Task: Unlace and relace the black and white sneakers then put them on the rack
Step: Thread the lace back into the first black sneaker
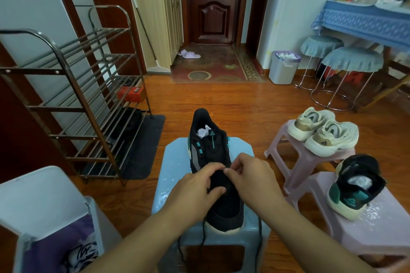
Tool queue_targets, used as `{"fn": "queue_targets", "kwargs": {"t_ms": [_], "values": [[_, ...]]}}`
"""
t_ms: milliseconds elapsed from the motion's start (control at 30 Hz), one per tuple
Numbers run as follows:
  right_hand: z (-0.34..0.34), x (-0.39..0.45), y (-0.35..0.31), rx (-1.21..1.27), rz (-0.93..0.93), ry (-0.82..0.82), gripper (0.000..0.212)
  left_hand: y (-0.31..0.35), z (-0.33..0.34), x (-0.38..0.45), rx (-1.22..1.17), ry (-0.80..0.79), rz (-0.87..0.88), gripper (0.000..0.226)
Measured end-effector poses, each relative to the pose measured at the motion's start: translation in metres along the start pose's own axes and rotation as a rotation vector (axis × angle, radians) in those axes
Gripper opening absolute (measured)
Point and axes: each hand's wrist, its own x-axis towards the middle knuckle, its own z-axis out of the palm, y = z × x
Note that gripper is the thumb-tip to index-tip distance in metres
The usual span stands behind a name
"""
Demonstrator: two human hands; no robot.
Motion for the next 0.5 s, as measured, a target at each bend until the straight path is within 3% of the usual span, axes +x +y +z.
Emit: {"fn": "queue_targets", "kwargs": {"t_ms": [67, 133, 200, 333, 400, 433, 467, 500], "values": [[0.0, 0.002, -0.005, -0.147, -0.04, -0.003, 0.015, -0.001, 0.001, 0.001, -0.011, -0.005, -0.024, 0.048], [0.0, 0.006, -0.007, -0.088, -0.025, -0.054, 0.016, -0.002, 0.0, 0.001, -0.023, -0.011, -0.037, 0.047], [-0.016, 0.019, -0.003, 0.343, 0.144, -0.045, 0.018, -0.004, -0.001, 0.0, -0.038, -0.029, -0.043, 0.046], [-0.08, 0.047, 0.055, 1.277, 0.486, 0.47, 0.009, -0.004, -0.002, -0.003, -0.021, -0.049, -0.044, 0.046], [-0.091, 0.046, 0.088, 1.739, 0.652, 0.549, 0.021, -0.001, -0.004, -0.004, -0.028, -0.06, -0.048, 0.046], [-0.088, 0.045, 0.096, 1.79, 0.698, 0.493, 0.026, 0.0, -0.006, -0.003, -0.063, -0.083, -0.064, 0.046], [-0.08, 0.047, 0.099, 1.674, 0.745, 0.403, 0.027, 0.002, -0.011, -0.003, -0.126, -0.116, -0.1, 0.044], [-0.072, 0.05, 0.095, 1.376, 0.76, 0.297, 0.028, 0.003, -0.017, -0.002, -0.212, -0.15, -0.149, 0.037]]}}
